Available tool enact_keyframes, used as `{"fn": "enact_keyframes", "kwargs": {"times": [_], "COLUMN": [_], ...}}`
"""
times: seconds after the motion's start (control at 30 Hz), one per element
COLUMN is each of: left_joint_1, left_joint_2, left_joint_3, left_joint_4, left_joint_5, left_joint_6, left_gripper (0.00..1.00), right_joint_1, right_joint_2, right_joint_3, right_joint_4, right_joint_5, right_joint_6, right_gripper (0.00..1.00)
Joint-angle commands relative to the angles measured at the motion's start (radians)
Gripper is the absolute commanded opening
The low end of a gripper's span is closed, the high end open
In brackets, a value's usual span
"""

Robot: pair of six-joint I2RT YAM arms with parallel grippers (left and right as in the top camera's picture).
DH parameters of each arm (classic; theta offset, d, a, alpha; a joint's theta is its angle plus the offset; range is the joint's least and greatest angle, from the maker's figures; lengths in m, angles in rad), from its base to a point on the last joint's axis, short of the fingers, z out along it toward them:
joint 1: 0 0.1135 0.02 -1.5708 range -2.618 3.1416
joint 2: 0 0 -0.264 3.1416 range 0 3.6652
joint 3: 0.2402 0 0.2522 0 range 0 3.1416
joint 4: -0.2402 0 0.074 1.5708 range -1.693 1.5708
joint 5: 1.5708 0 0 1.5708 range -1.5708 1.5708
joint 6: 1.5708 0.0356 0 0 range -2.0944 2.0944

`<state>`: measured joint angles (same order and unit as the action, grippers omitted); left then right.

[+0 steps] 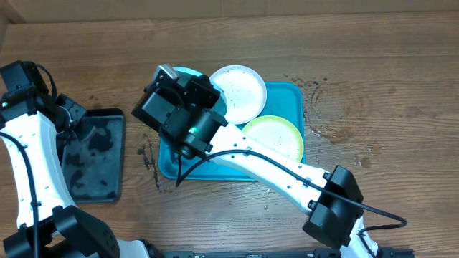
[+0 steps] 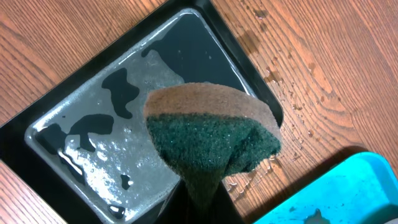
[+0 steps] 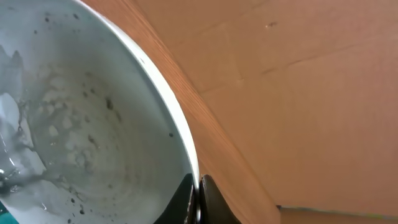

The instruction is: Clean dirty plates on tray and stack at the side

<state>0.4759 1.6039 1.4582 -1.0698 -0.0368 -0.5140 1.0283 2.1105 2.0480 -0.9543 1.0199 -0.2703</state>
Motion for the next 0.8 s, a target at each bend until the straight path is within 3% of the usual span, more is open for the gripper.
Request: {"fn": "enact_keyframes", "kwargs": {"times": [0.0, 0.3, 0.43, 0.47, 0.53, 0.57, 0.7, 0.77], "left_joint_1": [0.003, 0.003, 0.003, 0.002, 0.002, 0.002, 0.002, 0.002], "left_joint_2": [-0.005, -0.005, -0.005, -0.005, -0.005, -0.005, -0.005, -0.005], "left_joint_3": [-0.01, -0.01, -0.01, -0.01, -0.01, -0.01, -0.01, -0.01], "left_joint_4": [0.002, 0.003, 0.003, 0.003, 0.003, 0.003, 0.003, 0.003], "left_joint_5": [0.004, 0.005, 0.005, 0.007, 0.013, 0.012, 0.013, 0.013], "left_joint_6": [0.02, 0.019, 0.02, 0.02, 0.02, 0.02, 0.019, 0.019], "left_gripper": [0.04, 0.04, 0.04, 0.04, 0.04, 0.04, 0.04, 0.04], "right_joint_1": [0.006, 0.002, -0.039, -0.097, -0.164, -0.235, -0.432, -0.6], "right_joint_2": [-0.033, -0.033, -0.033, -0.033, -0.035, -0.035, -0.035, -0.035], "right_joint_3": [0.036, 0.036, 0.036, 0.036, 0.036, 0.036, 0.036, 0.035], "right_joint_4": [0.006, 0.01, 0.006, -0.014, -0.046, -0.074, -0.16, -0.211], "right_joint_5": [0.038, -0.039, -0.203, -0.395, -0.656, -0.892, -1.22, -1.362], "right_joint_6": [-0.011, -0.003, 0.122, 0.239, 0.311, 0.35, 0.431, 0.436], "right_gripper": [0.04, 0.04, 0.04, 0.04, 0.04, 0.04, 0.04, 0.04]}}
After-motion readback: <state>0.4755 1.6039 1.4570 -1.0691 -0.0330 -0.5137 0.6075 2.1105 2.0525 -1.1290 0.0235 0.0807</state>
